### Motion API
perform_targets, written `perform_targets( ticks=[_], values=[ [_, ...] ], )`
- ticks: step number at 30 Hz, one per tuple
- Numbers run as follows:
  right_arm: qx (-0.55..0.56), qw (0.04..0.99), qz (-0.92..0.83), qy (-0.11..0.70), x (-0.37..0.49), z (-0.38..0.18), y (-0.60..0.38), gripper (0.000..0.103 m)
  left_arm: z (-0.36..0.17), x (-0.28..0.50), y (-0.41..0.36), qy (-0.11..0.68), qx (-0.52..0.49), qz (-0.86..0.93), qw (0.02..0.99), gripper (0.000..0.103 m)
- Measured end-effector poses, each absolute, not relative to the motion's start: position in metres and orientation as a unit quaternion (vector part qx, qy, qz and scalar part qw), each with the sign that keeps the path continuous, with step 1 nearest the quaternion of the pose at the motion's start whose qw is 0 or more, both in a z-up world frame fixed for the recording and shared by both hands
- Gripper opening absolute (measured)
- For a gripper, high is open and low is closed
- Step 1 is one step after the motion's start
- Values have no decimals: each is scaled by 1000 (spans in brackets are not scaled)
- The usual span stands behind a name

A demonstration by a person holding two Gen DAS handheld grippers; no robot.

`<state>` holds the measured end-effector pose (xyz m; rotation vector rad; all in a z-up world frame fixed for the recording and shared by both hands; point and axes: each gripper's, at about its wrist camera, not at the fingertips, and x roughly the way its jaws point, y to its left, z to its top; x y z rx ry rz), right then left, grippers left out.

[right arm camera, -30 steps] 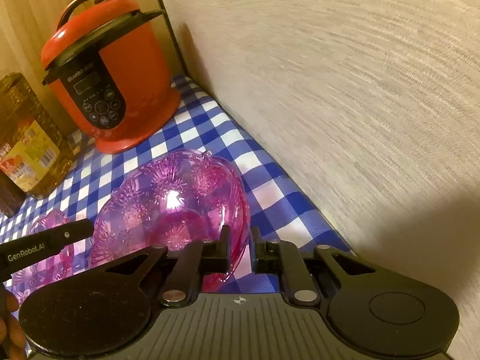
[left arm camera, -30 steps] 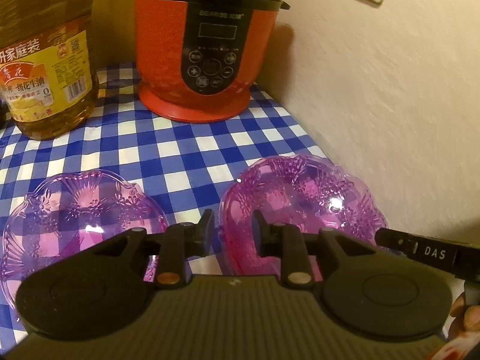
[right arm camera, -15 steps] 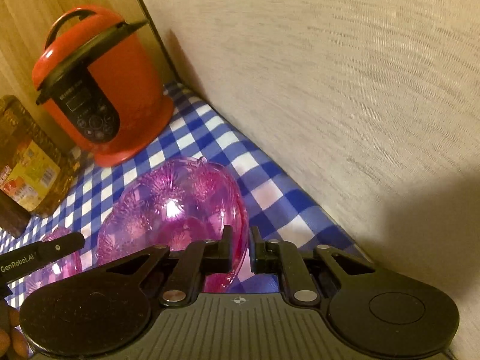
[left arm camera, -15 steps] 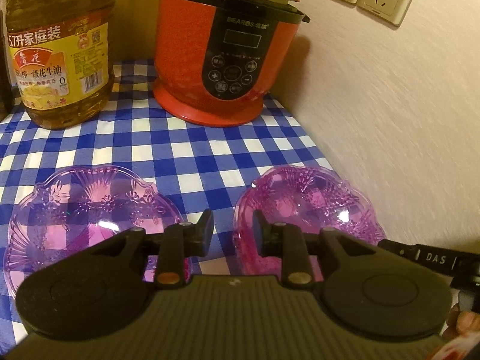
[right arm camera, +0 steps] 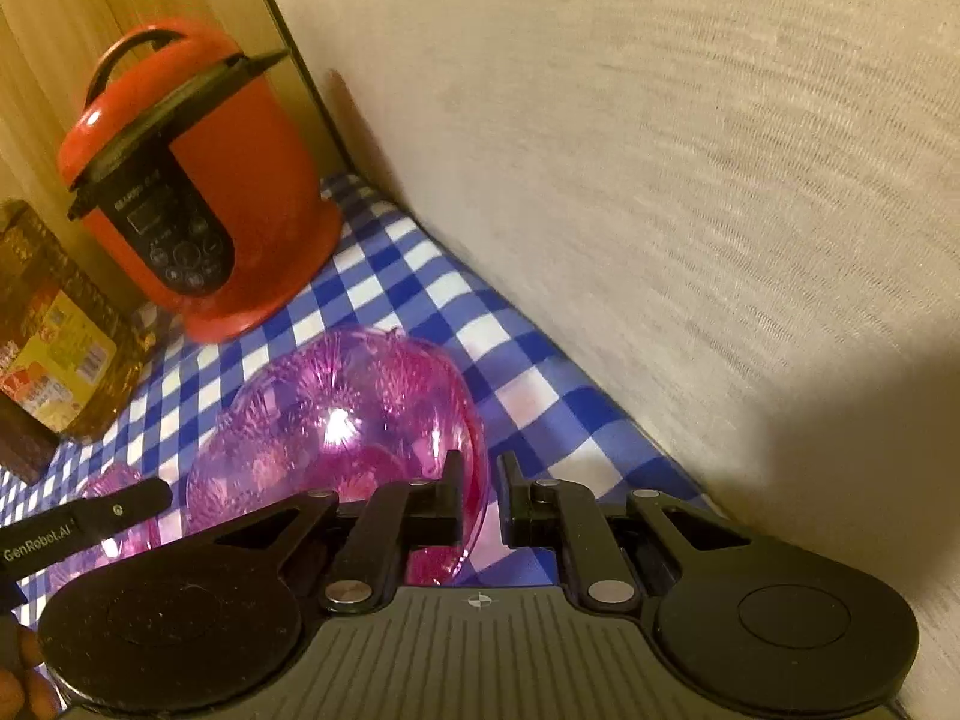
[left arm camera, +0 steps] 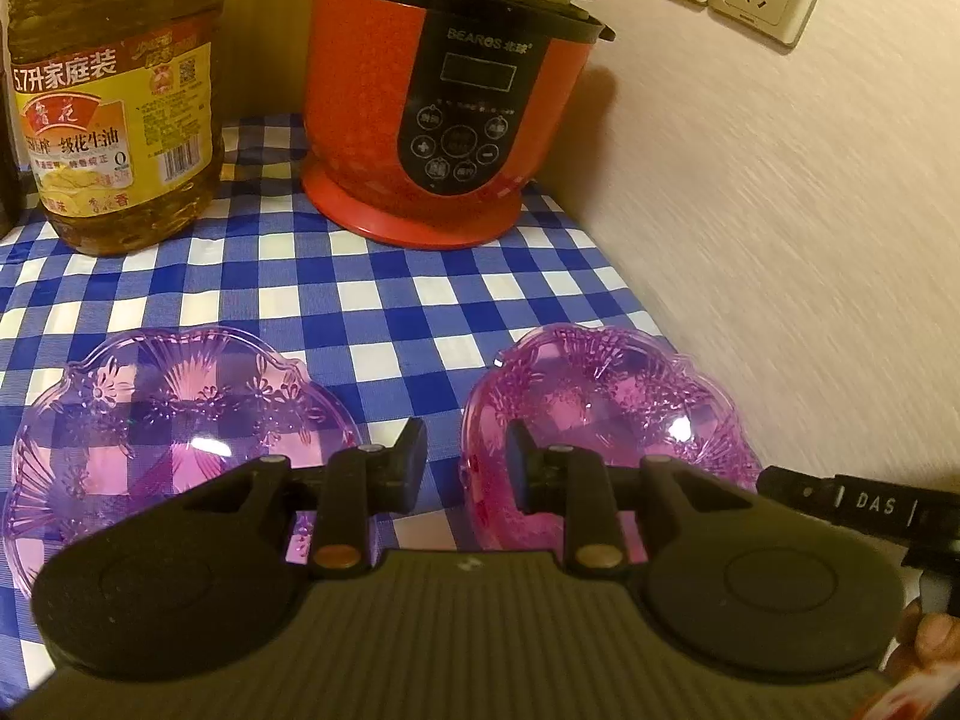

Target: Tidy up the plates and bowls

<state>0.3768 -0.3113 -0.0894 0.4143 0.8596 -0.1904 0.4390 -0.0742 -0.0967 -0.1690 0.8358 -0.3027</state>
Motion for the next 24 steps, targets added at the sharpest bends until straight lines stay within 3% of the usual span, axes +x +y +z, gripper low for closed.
perform_targets(
  ticks=[12, 13, 14, 16, 24],
  values=[
    [179, 894, -82, 402, 373, -82, -301, 14, -93, 429, -75, 406, -74, -153, 898, 30],
    [174, 895, -81, 402, 373, -81, -299, 22, -92, 428, -75, 405, -73, -154, 898, 31],
    [173, 896, -81, 400, 372, -80, -298, 40, -91, 427, -75, 405, -72, -155, 898, 32],
    [176, 898, -80, 395, 370, -77, -295, 59, -89, 424, -74, 403, -71, -158, 899, 34],
    [163, 906, -63, 385, 367, -65, -273, 60, -74, 411, -58, 389, -76, -158, 904, 37]
  ],
)
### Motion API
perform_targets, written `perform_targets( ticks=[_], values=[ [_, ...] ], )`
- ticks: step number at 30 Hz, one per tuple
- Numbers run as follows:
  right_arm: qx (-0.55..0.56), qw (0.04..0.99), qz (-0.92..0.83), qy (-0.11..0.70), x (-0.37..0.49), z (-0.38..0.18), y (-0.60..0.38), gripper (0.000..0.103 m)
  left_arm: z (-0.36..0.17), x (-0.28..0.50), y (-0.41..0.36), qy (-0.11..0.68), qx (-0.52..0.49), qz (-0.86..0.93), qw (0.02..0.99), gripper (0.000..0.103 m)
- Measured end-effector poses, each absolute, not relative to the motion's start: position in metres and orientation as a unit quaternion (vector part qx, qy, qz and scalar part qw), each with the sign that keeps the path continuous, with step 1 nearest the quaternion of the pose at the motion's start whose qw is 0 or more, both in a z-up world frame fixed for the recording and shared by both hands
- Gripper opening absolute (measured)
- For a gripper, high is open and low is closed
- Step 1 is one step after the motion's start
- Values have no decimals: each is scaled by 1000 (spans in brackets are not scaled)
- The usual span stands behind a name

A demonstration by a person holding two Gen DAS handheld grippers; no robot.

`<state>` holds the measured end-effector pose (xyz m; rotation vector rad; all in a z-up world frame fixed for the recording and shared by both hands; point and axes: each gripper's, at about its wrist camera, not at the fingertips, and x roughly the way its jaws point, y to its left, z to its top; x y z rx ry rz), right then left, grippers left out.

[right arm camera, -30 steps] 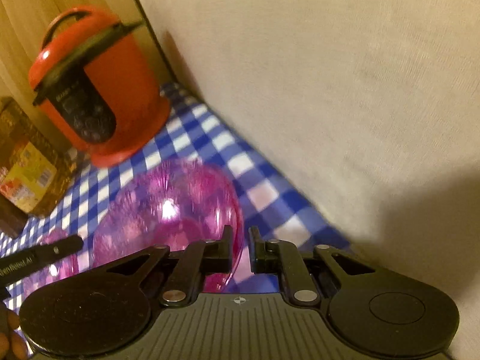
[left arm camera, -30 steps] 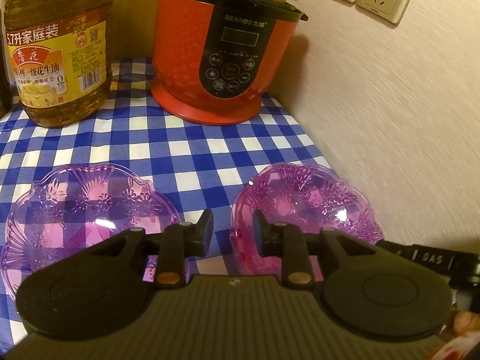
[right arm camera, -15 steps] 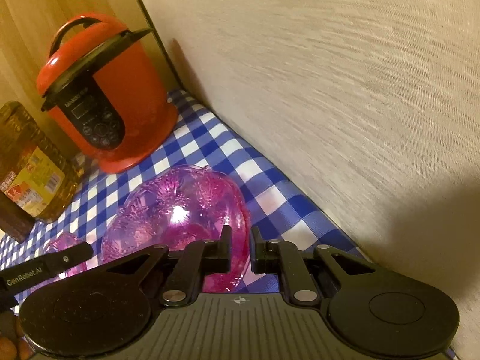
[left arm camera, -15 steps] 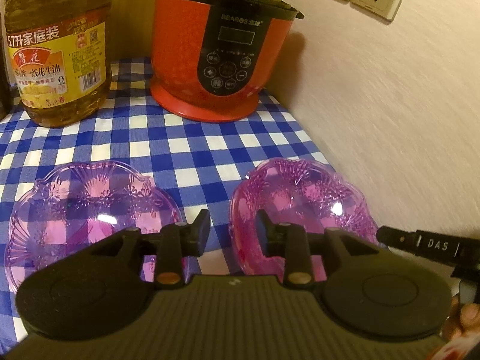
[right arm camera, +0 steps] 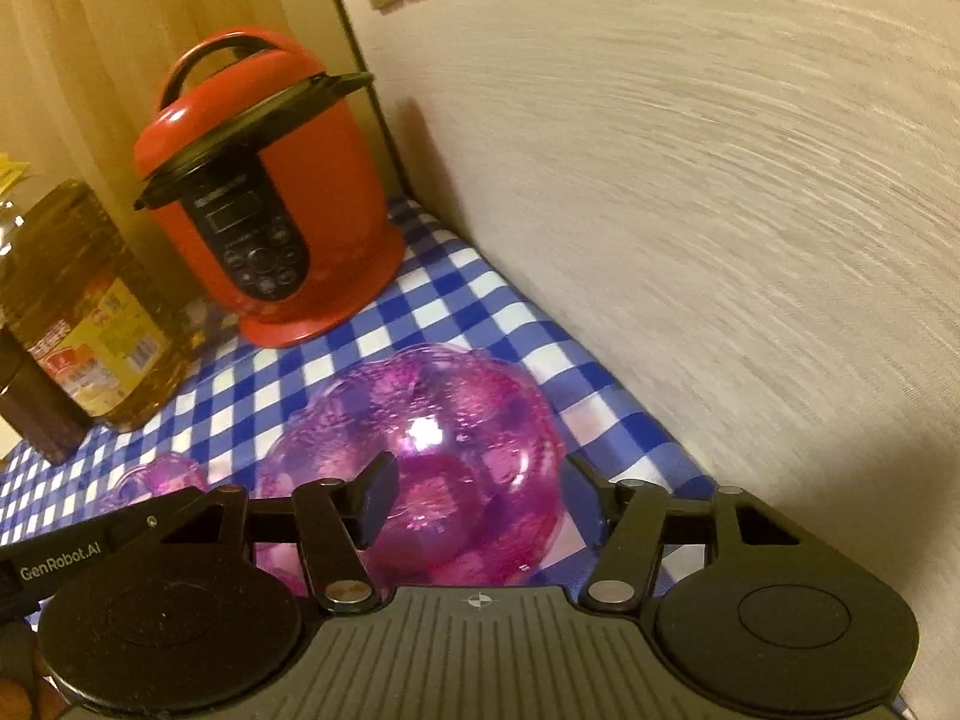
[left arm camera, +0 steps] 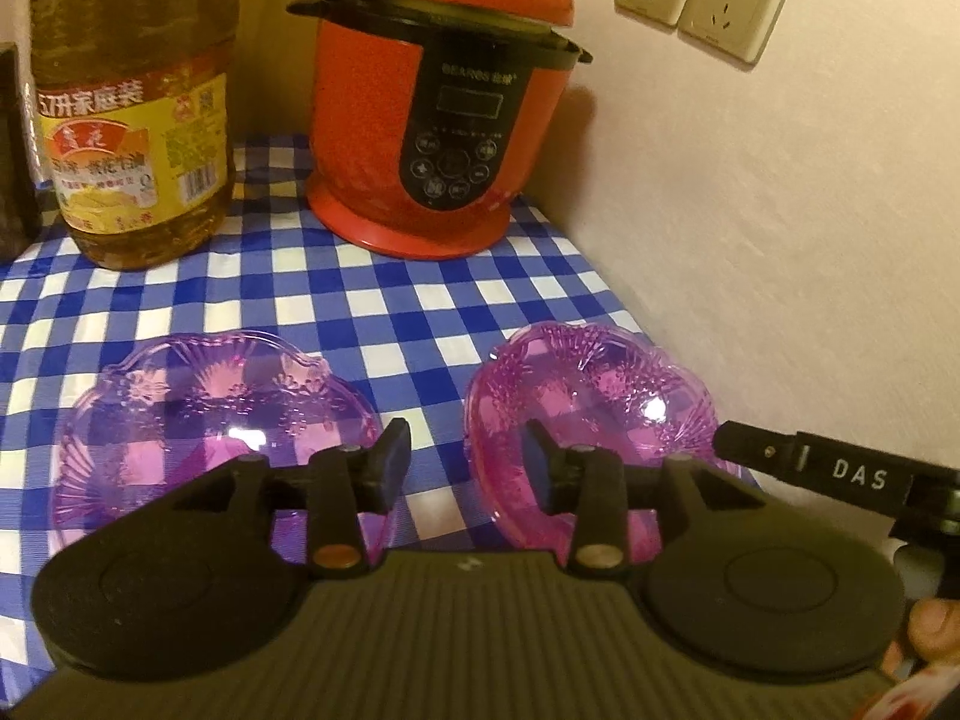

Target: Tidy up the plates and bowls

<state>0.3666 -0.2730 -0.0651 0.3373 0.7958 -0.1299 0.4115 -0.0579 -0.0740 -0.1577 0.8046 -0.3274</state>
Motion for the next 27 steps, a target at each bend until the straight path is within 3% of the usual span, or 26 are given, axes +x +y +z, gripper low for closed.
perform_targets(
  ticks=[14, 27],
  values=[
    [169, 912, -20, 372, 363, -52, -228, 60, -44, 382, 16, 363, -90, -114, 920, 49],
    [171, 905, 44, 386, 361, -48, -177, 60, -46, 366, 74, 372, -93, -56, 922, 53]
  ],
)
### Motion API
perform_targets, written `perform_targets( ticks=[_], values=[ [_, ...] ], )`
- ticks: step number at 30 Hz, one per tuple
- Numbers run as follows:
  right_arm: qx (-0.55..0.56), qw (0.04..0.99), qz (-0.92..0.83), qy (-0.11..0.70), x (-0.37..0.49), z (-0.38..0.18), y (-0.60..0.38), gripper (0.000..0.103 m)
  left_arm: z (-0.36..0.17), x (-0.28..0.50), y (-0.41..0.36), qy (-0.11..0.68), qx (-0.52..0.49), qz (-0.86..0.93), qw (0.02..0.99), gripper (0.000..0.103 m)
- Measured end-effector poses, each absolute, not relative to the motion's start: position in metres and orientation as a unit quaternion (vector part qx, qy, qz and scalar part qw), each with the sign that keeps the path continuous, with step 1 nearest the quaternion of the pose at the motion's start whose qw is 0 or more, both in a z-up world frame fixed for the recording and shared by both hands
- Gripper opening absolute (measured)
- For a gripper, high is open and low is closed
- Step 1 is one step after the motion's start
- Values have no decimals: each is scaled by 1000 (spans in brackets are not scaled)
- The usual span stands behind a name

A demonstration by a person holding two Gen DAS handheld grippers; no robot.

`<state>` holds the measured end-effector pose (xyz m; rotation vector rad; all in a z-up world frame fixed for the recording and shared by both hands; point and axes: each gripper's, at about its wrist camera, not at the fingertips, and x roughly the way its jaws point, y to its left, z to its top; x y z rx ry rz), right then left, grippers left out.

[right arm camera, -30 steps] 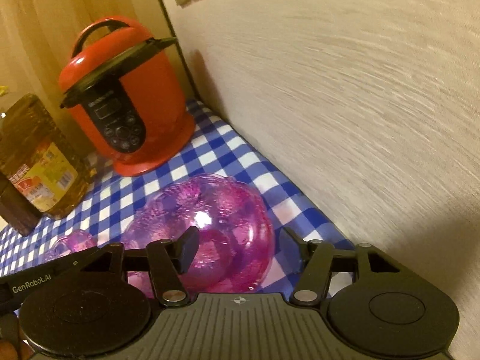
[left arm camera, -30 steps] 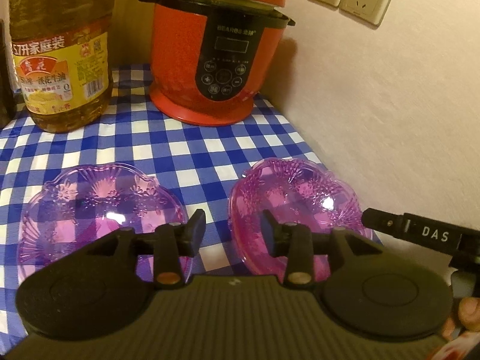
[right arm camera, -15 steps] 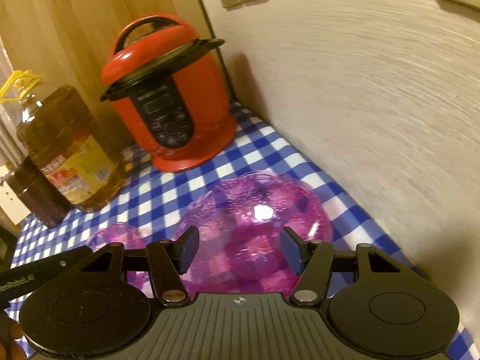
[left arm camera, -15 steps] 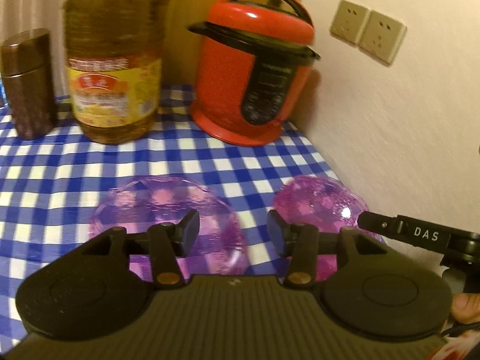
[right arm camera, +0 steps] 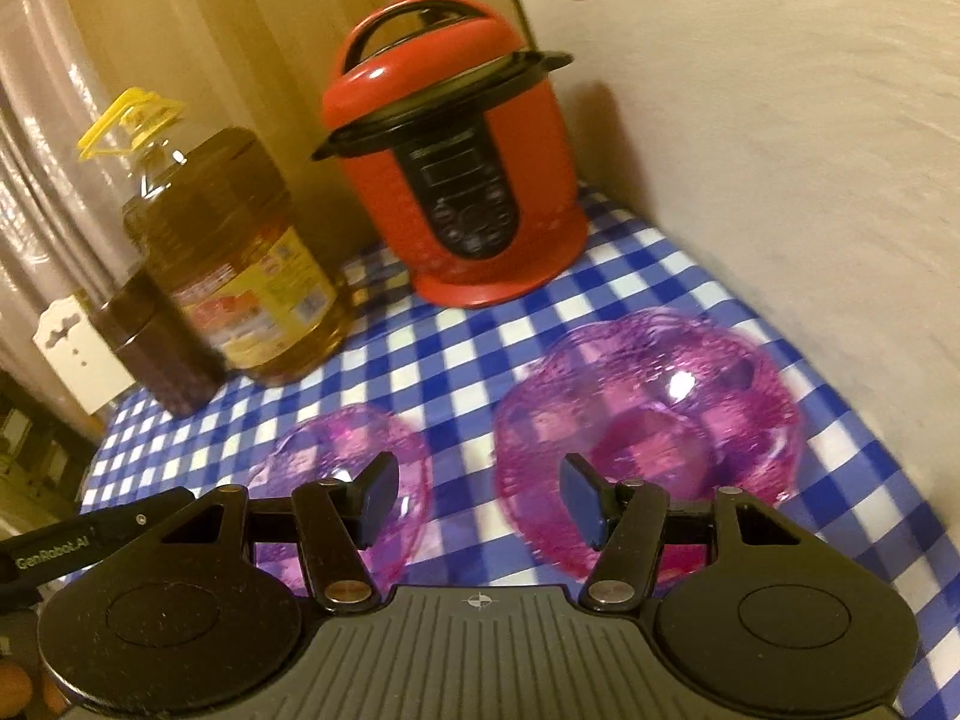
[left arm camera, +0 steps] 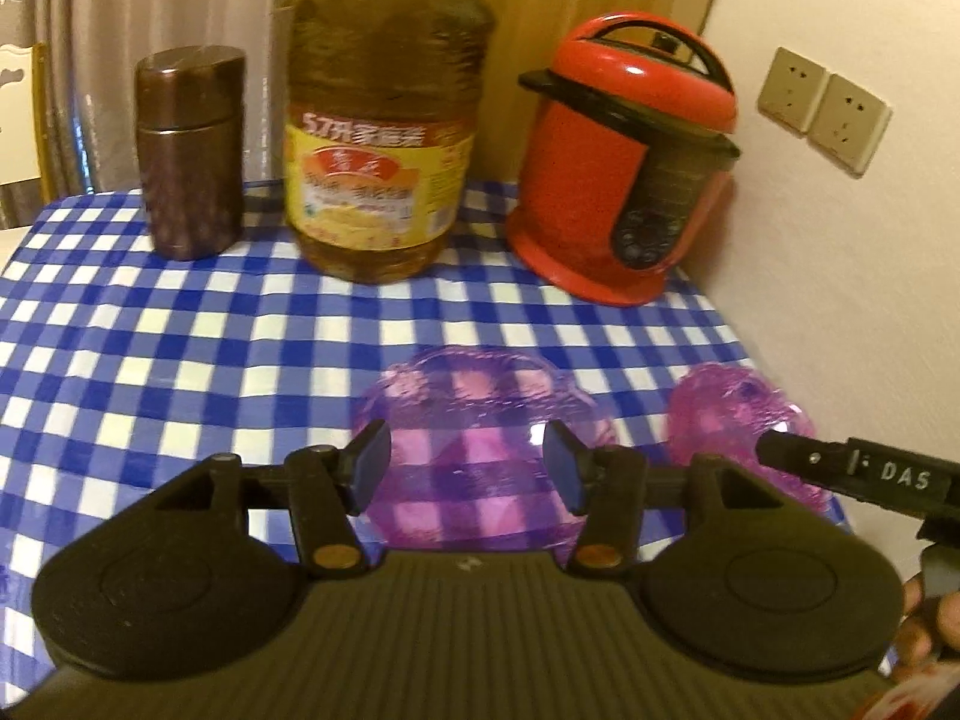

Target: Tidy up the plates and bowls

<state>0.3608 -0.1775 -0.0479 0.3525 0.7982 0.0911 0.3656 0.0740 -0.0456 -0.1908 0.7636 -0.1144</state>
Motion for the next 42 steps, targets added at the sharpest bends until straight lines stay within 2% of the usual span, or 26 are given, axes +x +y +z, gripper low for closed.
perform_targets(
  ticks=[37, 42],
  values=[
    [130, 861, 69, 486, 415, -101, -128, 59, -121, 402, 117, 443, -156, -31, 882, 52],
    [128, 857, 70, 494, 421, -109, -127, 59, -127, 406, 114, 447, -162, -33, 879, 48]
  ],
)
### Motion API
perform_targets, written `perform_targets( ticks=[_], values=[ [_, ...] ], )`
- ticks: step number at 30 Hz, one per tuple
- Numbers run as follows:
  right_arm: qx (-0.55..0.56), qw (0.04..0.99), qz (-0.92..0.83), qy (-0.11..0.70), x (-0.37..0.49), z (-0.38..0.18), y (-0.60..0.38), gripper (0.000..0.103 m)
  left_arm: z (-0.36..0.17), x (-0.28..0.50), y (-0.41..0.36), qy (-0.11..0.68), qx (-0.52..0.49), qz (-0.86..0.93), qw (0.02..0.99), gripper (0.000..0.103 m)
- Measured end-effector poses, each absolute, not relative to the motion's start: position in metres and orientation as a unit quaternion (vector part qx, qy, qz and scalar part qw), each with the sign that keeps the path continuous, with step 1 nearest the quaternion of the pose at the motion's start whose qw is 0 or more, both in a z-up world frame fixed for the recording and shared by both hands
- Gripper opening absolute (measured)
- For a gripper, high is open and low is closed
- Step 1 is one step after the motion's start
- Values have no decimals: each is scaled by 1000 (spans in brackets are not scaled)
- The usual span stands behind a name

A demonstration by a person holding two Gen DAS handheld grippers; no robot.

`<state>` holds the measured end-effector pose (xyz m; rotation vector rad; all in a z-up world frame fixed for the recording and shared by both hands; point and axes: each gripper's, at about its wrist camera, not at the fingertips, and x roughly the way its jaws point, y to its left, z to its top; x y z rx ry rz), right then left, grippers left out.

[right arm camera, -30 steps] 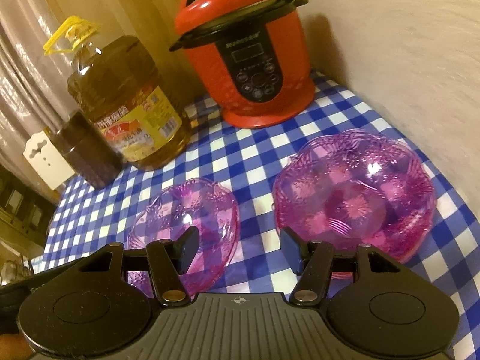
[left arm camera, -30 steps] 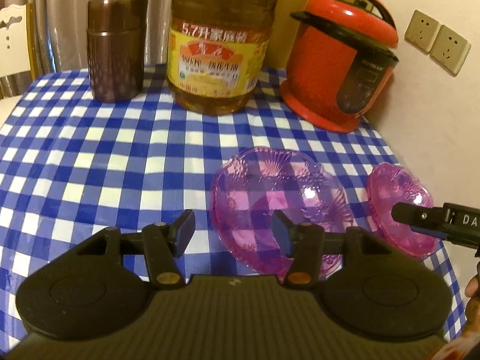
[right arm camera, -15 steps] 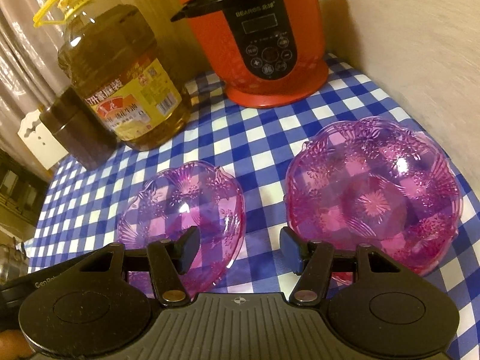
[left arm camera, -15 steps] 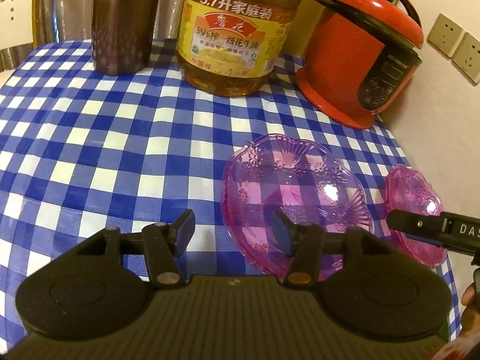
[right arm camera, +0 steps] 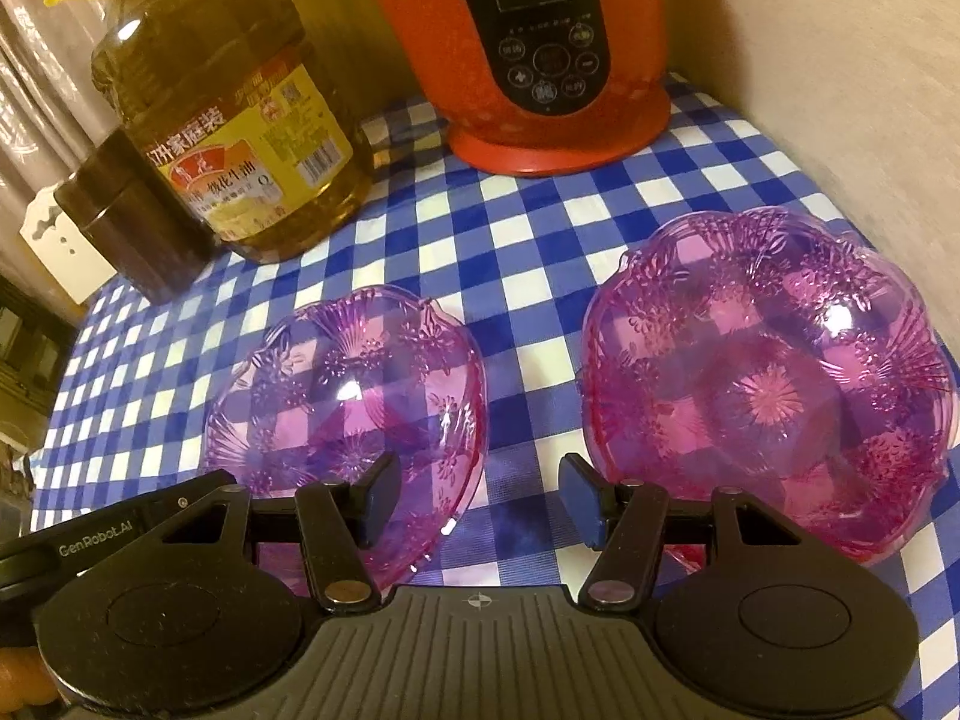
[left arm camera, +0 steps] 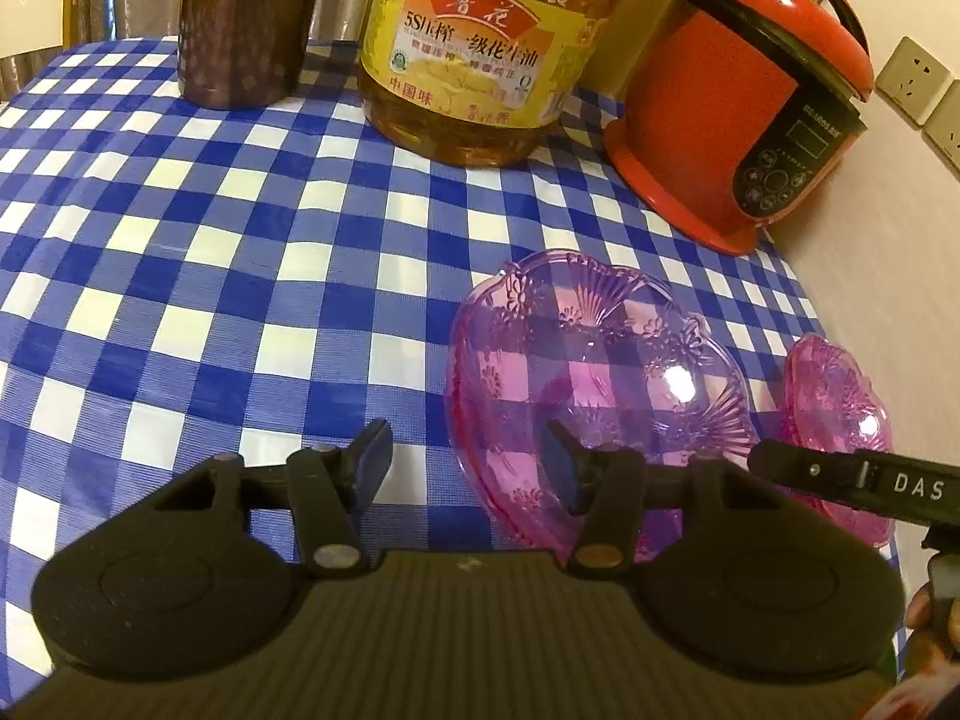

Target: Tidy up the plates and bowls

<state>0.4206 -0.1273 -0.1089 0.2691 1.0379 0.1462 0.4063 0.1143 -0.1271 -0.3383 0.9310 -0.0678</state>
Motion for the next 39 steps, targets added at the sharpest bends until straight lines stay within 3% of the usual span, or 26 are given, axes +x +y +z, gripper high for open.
perform_targets(
  ticks=[7, 16, 31, 39],
  values=[
    [129, 856, 68, 497, 425, -113, -127, 58, -130, 410, 113, 447, -169, -32, 878, 42],
    [126, 851, 75, 505, 426, -118, -122, 39, -135, 412, 114, 452, -172, -25, 875, 35],
    [130, 845, 84, 512, 426, -123, -119, 12, -134, 412, 111, 449, -170, -33, 877, 14],
    [126, 846, 85, 510, 425, -121, -120, 12, -127, 408, 108, 443, -157, -40, 882, 13]
  ],
)
